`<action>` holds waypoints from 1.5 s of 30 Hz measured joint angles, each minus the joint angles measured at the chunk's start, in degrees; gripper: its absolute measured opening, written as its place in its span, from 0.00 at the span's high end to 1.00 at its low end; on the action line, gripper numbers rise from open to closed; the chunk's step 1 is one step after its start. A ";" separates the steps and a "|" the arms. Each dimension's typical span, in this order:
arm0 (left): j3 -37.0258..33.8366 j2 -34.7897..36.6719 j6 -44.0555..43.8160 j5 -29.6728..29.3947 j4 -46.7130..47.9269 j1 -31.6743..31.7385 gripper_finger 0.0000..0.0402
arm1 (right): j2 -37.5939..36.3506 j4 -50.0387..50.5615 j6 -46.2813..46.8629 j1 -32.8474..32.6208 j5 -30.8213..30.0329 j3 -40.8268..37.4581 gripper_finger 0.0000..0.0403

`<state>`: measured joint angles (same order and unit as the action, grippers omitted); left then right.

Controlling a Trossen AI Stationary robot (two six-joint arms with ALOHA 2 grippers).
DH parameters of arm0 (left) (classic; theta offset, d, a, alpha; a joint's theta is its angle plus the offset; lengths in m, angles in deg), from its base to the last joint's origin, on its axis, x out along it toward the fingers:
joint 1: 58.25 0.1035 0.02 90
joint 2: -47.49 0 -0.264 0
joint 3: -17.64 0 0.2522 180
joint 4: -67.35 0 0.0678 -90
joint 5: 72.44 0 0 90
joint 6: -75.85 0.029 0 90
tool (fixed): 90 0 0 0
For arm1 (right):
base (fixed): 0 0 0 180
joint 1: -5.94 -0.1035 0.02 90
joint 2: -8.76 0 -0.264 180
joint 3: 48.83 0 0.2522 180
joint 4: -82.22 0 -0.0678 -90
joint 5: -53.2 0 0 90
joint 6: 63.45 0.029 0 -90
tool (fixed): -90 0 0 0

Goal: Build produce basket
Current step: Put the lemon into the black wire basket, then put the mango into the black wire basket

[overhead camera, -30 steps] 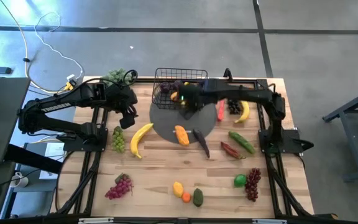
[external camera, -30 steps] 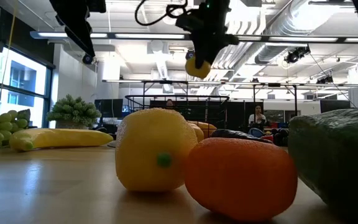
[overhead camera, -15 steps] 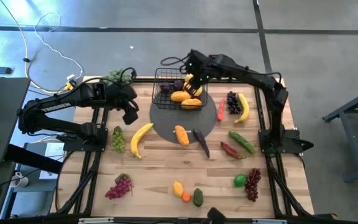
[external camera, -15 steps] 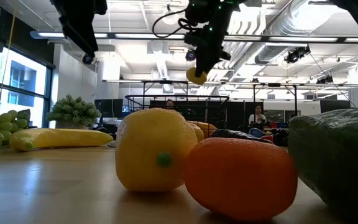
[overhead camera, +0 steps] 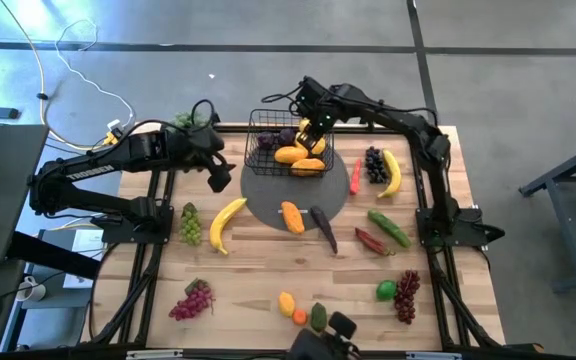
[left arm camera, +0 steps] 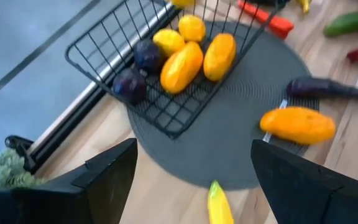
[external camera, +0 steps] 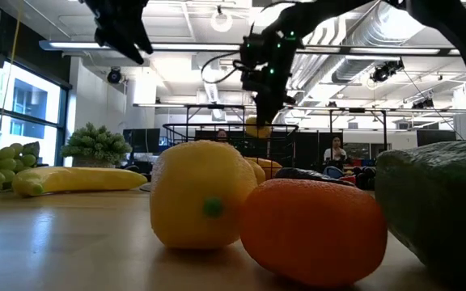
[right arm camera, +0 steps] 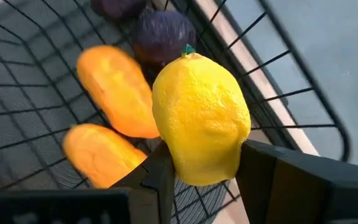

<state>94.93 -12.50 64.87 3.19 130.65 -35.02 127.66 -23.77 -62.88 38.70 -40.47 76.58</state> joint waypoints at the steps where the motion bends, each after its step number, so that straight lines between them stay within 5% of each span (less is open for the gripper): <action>1: 0.00 -0.01 0.01 -0.01 -0.67 0.00 0.25 | 0.64 0.08 -0.49 0.15 0.36 0.01 0.74; 16: 0.04 -4.90 0.65 0.00 -7.96 -0.02 0.25 | 6.58 1.36 -5.09 1.77 0.73 -0.02 0.73; 25: 0.04 -12.30 3.20 1.16 -11.08 -0.02 0.25 | 6.59 1.25 -8.10 1.92 -4.48 -0.02 0.54; 34: 0.02 -17.53 7.74 4.44 -16.88 -0.02 0.25 | 6.59 1.19 -9.65 1.92 -5.02 -0.01 0.45; 45: 0.02 -19.40 16.05 8.84 -19.22 1.70 0.25 | 6.48 7.02 -4.51 2.26 1.24 6.63 0.44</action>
<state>94.95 -31.90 80.92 12.02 111.43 -33.32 134.15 -16.75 -67.39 40.96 -39.23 83.22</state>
